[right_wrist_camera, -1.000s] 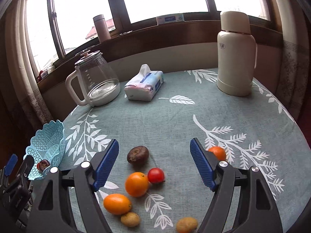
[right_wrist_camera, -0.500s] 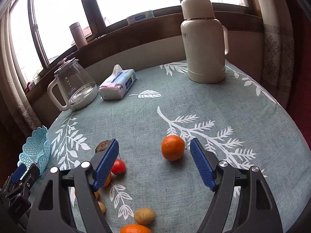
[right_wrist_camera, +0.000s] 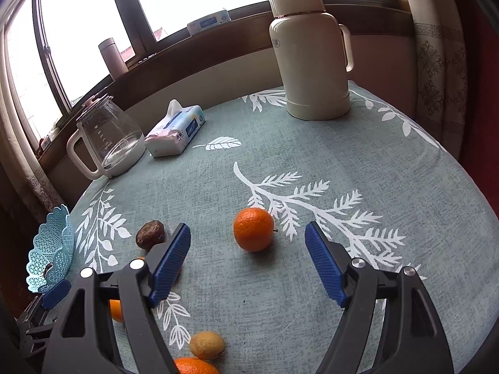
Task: Organize fruits
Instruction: 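Withdraw both tools from the basket back toward the remaining fruits, then grasp the large orange with the left tool while the right tool grasps the orange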
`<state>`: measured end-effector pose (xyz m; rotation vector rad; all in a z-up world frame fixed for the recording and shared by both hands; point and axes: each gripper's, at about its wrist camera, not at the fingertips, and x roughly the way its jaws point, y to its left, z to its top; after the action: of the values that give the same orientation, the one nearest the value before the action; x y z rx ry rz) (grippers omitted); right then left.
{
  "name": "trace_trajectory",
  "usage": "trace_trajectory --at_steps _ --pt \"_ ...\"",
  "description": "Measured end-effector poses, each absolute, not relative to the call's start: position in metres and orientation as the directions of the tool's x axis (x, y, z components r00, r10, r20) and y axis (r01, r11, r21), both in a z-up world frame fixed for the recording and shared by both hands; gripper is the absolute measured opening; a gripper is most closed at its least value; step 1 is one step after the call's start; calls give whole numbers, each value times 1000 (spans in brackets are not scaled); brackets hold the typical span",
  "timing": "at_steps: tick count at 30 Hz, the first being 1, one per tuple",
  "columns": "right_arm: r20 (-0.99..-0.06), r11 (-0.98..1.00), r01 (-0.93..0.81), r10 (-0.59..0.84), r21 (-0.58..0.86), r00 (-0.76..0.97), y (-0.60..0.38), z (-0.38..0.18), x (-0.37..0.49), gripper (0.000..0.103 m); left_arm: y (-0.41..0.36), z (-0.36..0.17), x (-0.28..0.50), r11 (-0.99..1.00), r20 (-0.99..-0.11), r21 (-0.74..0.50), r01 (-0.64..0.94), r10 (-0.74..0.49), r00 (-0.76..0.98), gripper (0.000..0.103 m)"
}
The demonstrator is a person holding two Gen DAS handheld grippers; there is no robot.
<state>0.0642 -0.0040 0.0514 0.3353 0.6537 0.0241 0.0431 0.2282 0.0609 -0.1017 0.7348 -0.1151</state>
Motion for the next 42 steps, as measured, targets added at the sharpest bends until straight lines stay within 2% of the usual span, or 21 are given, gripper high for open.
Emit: trace_trajectory --at_steps 14,18,42 --pt "-620 949 84 130 305 774 -5 39 72 77 215 41 60 983 -724 -165 80 -176 667 100" --pt "-623 957 74 122 280 773 -4 42 76 80 212 39 62 982 -728 -164 92 -184 661 100" --pt "-728 980 55 104 191 677 0 19 126 80 211 32 67 981 -740 -170 91 -188 646 100"
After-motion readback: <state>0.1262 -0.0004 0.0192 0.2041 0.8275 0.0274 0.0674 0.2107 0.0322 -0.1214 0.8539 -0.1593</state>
